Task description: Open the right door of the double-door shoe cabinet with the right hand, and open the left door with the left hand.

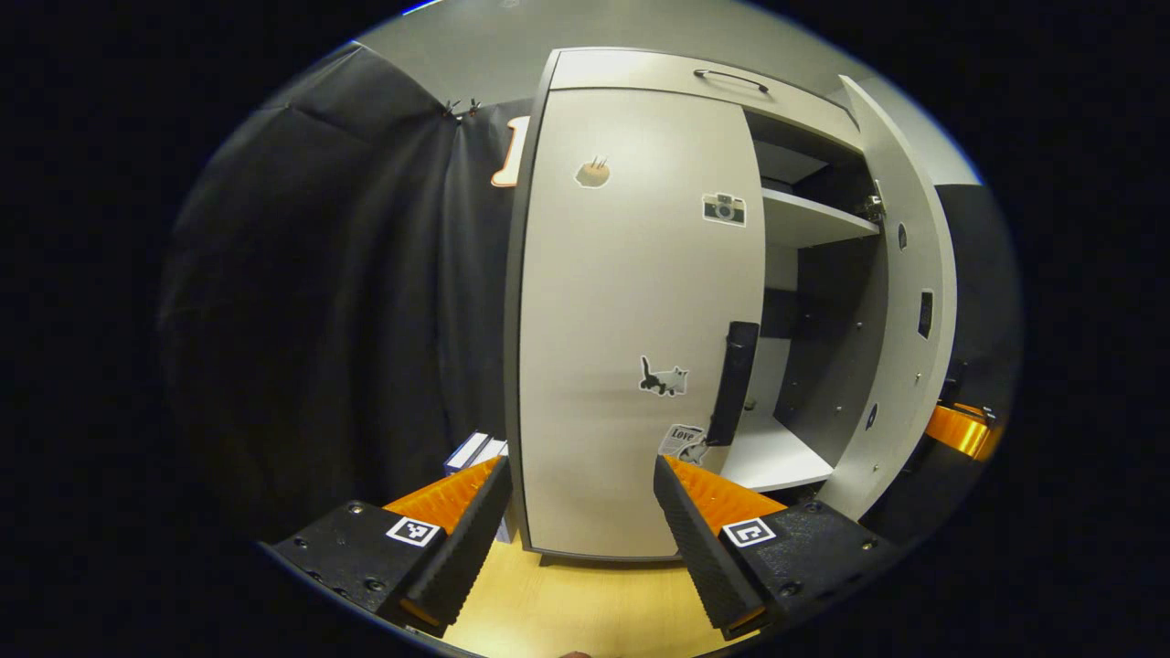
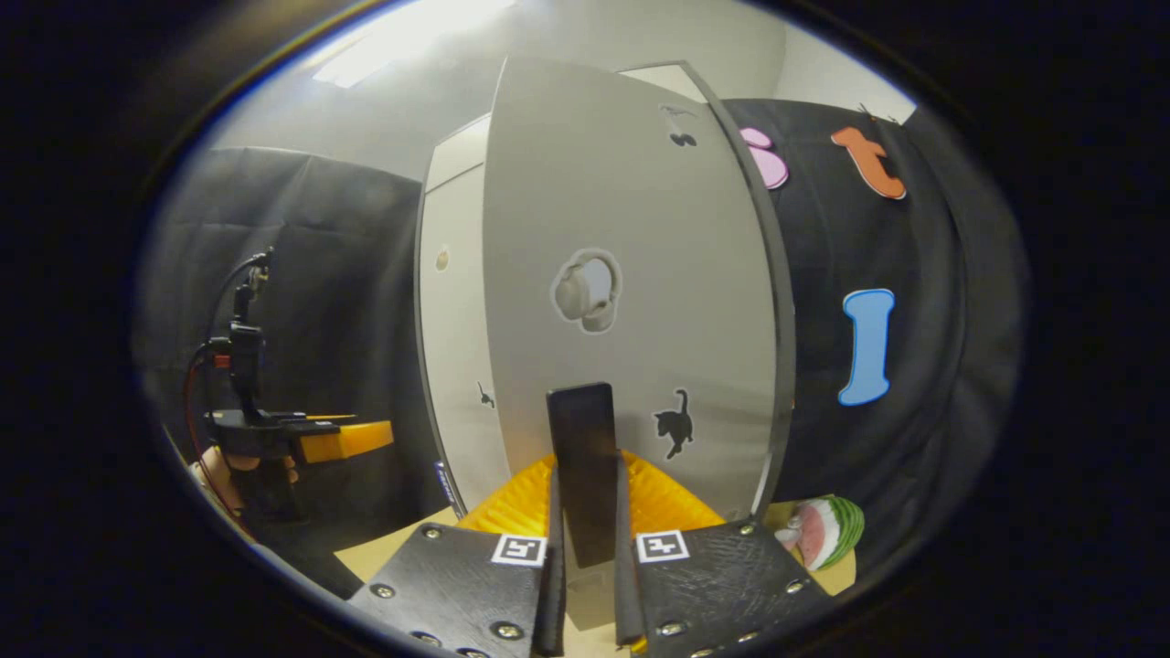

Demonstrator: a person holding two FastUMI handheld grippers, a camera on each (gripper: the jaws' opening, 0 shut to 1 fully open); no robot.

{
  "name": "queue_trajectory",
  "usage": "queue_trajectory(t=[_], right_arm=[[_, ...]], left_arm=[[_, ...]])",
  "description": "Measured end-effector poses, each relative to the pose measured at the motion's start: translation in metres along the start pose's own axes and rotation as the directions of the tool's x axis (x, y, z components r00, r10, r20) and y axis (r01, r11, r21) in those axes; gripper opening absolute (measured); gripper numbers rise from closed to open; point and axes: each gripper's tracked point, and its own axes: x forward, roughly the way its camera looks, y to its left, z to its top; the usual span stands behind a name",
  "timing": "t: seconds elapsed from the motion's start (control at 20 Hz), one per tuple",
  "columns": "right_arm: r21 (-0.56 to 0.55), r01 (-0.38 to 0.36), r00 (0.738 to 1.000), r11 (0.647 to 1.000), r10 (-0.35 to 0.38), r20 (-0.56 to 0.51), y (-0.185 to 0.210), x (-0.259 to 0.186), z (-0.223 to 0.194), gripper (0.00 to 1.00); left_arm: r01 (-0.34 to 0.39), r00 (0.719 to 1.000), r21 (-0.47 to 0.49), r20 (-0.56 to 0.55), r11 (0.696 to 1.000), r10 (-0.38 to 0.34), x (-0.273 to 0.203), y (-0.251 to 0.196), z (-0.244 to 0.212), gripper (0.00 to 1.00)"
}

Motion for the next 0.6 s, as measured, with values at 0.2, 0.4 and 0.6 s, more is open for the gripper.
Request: queue_trajectory(t=[0.2,0.4,0.6], right_arm=[[0.003,0.029,1.0,1.0,-0.029,0.004,-0.007,-0.006,0.002,0.22],[0.005,0.063,0.998,0.998,-0.063,0.009,-0.026,-0.028,0.003,0.21],[-0.006,0.116,0.993,0.993,-0.116,-0.001,-0.046,-0.043,0.002,0.21]], left_arm=[[0.036,0.999,0.009,-0.001,0.999,-0.036,0.007,-0.013,0.0,0.96],[0.062,0.998,0.025,0.006,0.998,-0.062,0.016,-0.024,0.003,0.97],[0.105,0.994,0.035,0.012,0.994,-0.106,0.028,-0.042,0.006,0.97]])
